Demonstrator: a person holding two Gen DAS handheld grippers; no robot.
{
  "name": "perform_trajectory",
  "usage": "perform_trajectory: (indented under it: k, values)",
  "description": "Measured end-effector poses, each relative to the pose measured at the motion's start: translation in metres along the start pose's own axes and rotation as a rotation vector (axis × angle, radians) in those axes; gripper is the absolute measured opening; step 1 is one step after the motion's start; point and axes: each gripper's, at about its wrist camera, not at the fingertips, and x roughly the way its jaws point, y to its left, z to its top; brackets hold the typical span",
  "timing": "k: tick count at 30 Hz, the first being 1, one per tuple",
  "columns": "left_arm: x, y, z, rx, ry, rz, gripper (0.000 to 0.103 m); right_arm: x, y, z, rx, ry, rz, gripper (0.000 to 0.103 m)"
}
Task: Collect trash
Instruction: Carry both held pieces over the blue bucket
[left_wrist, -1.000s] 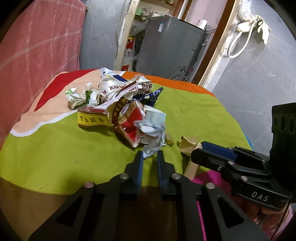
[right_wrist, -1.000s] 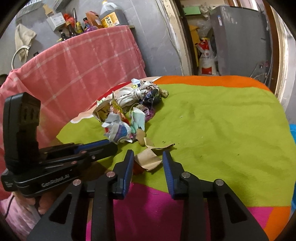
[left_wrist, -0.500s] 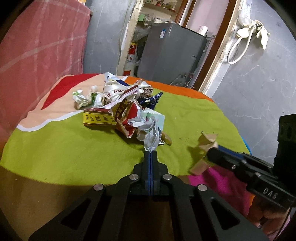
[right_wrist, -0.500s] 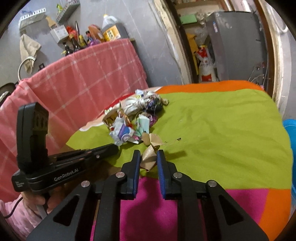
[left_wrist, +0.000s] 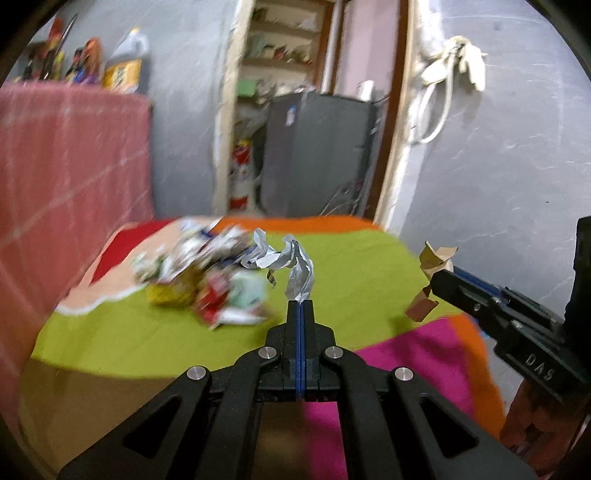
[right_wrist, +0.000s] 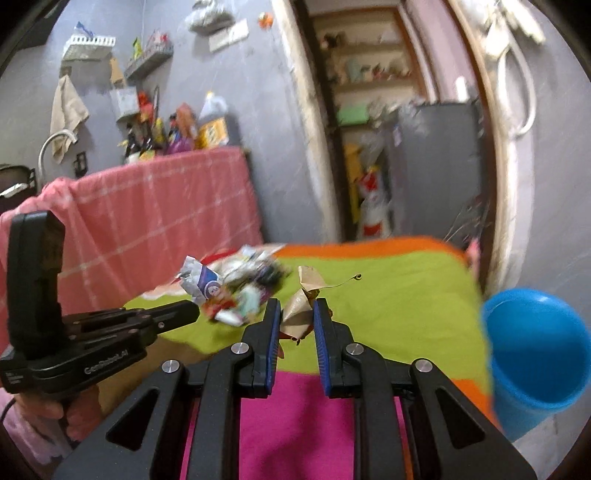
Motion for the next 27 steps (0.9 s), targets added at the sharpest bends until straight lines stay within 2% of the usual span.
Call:
perform_trajectory:
  k: [5,10,13,18,21,25,27]
  values:
    - [0.024,-0.057,0.025,0.063,-0.067,-0.107,0.000,-0.033,-0.038,0.015,0.007,-0.104,-0.125,0.016]
    - [0.067,-0.112,0.045,0.095,-0.057,-0.238,0.000,-0.060,-0.100,0.026,0.036,-0.146,-0.287,0.016]
    - [0.099,-0.147,0.053,0.105,-0.018,-0.292,0.000,-0.071,-0.138,0.026,0.050,-0.142,-0.377,0.016]
    - [0.162,-0.196,0.060,0.131,0.080,-0.344,0.000,-0.073,-0.197,0.015,0.100,-0.090,-0.460,0.017]
    - [0.198,-0.214,0.061,0.144,0.139,-0.352,0.000,-0.067,-0.223,0.005,0.139,-0.059,-0.482,0.018]
    - [0.229,-0.220,0.055,0.143,0.197,-0.353,0.000,-0.057,-0.247,-0.006,0.182,-0.023,-0.488,0.021]
    - [0.244,-0.221,0.053,0.135,0.250,-0.355,0.000,-0.051,-0.258,-0.012,0.205,-0.004,-0.484,0.022]
